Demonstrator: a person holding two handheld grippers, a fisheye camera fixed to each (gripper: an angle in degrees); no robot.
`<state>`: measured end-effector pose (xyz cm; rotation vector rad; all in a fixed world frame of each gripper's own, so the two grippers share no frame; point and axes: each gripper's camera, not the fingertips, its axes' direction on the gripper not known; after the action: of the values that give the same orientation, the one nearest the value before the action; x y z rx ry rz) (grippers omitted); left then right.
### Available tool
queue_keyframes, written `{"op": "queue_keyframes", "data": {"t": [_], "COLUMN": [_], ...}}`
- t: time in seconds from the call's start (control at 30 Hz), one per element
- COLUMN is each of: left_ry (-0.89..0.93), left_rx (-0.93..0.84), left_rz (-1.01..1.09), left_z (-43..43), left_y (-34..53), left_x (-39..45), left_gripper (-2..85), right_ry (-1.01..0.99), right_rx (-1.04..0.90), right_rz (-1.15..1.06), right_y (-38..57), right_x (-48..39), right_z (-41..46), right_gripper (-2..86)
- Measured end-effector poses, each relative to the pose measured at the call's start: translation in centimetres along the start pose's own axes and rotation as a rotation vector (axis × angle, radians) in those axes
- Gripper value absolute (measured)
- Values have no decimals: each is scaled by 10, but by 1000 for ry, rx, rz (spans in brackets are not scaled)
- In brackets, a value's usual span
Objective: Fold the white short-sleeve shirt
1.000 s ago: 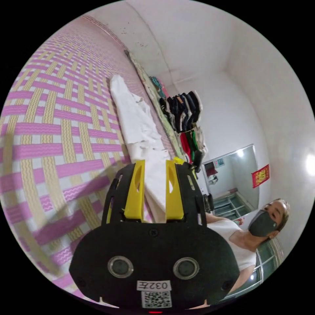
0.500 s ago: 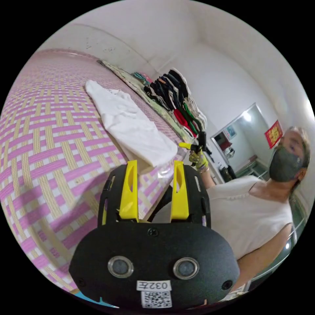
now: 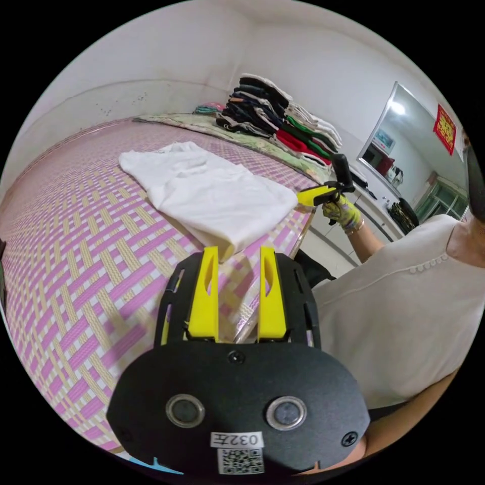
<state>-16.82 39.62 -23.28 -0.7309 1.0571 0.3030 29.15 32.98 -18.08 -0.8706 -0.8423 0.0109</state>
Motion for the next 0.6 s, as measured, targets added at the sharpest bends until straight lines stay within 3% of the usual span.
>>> {"op": "queue_keyframes", "data": {"t": [0.3, 0.47, 0.6], "left_ry": [-80, -149, -172], "left_rx": [-17, -57, -51], "left_rz": [107, 135, 154], "left_z": [14, 22, 19], "left_y": [6, 12, 22], "left_x": [43, 61, 69], "left_gripper": [58, 34, 23], "right_ry": [61, 242, 313], "right_rx": [-22, -58, -55], "right_rz": [-59, -221, -226], "right_y": [12, 20, 23], "right_x": [-28, -66, -75], "right_z": [25, 41, 48], "right_gripper": [77, 67, 54]}}
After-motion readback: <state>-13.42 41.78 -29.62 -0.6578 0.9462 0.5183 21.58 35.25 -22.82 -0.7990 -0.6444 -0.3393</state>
